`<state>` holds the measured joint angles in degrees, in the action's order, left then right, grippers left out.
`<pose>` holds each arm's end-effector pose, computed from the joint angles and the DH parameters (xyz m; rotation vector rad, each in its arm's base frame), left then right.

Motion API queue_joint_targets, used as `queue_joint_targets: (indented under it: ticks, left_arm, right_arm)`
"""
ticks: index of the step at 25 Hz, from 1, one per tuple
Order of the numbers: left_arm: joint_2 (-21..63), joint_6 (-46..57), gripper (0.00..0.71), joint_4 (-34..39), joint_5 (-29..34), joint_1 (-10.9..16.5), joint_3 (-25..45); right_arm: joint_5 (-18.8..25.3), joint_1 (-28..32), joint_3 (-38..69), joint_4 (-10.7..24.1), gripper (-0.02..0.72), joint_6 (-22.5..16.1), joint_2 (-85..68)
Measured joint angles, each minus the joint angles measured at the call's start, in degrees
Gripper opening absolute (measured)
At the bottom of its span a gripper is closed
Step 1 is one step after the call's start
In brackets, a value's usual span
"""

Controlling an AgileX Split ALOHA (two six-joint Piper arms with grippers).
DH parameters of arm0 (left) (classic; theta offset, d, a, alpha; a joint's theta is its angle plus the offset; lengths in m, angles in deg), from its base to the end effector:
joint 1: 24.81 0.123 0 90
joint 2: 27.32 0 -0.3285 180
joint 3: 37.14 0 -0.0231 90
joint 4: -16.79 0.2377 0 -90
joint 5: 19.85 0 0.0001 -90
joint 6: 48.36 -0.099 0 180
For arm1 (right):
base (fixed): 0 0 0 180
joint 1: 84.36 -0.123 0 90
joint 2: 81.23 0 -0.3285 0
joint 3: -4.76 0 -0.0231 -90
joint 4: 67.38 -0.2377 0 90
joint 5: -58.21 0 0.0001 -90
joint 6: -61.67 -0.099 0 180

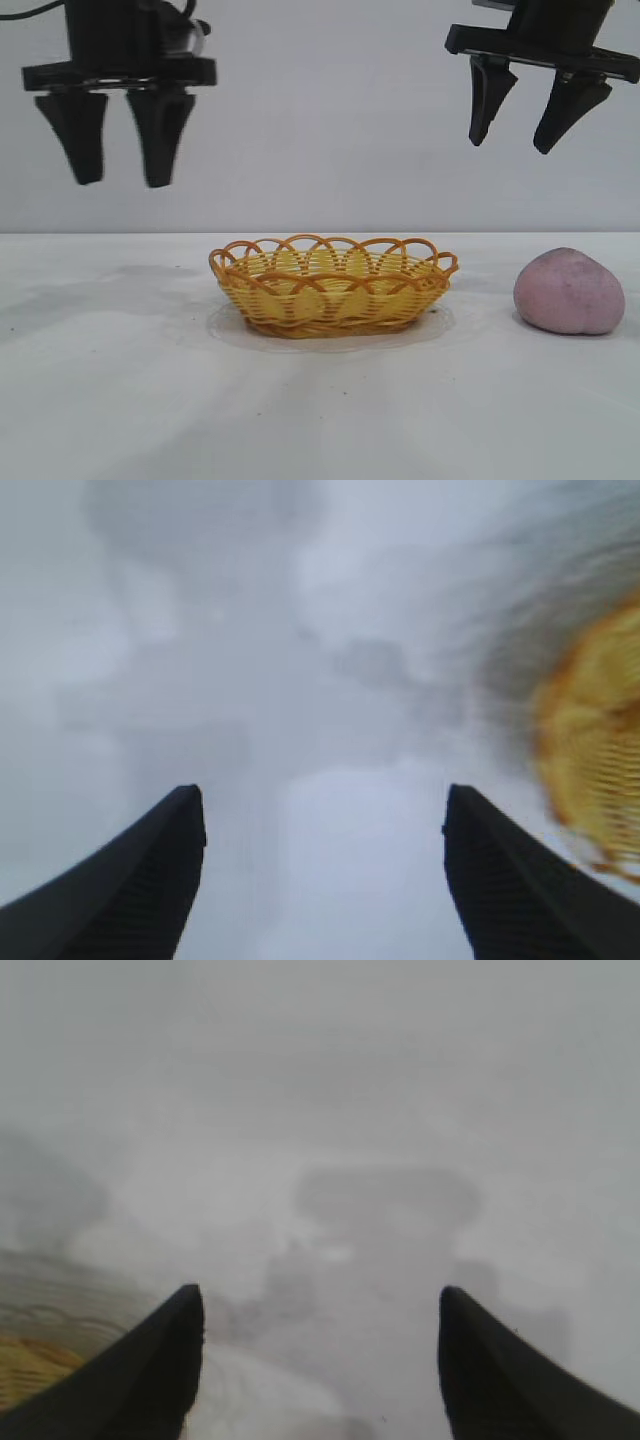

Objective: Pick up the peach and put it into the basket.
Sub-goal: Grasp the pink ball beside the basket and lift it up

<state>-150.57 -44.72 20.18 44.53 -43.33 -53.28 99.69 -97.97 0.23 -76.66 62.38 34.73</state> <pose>0.4082 -0.1312 0.2521 0.4185 2.9556 0.0383 0.4046 0.1088 0.2656 -0.2063 2.6687 0.2541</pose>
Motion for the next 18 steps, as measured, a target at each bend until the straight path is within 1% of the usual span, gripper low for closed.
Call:
queue_joint_targets:
  ticks: [2, 7, 11, 13, 15, 18]
  left_arm:
    - [0.0, 0.2, 0.497, 0.0, 0.4, 2.3, 0.0]
    - [0.0, -0.5, 0.497, 0.4, 4.3, 9.2, 0.0]
    - [0.0, -1.1, 0.497, 2.2, 4.9, 13.3, 0.0]
    - [0.1, -1.1, 0.497, 2.4, 5.1, 14.7, 0.0]
    - [1.3, -1.3, 0.497, 2.4, 5.2, 15.6, 1.3]
    - [5.4, -1.4, 0.497, 2.2, 5.2, 15.7, 5.6]
  right_arm:
    - [0.6, 0.0, 0.0, 0.1, 0.419, 0.0, 0.0]
    - [1.5, 0.0, 0.0, 0.3, 0.419, 0.0, 0.0]
    - [1.9, 0.0, 0.0, 0.8, 0.419, 0.0, 0.0]
    - [2.3, 0.0, 0.0, 1.2, 0.419, 0.0, 0.0]
    - [2.7, 0.0, 0.0, 1.4, 0.419, 0.0, 0.0]
    - [3.0, 0.0, 0.0, 1.8, 0.419, 0.0, 0.0]
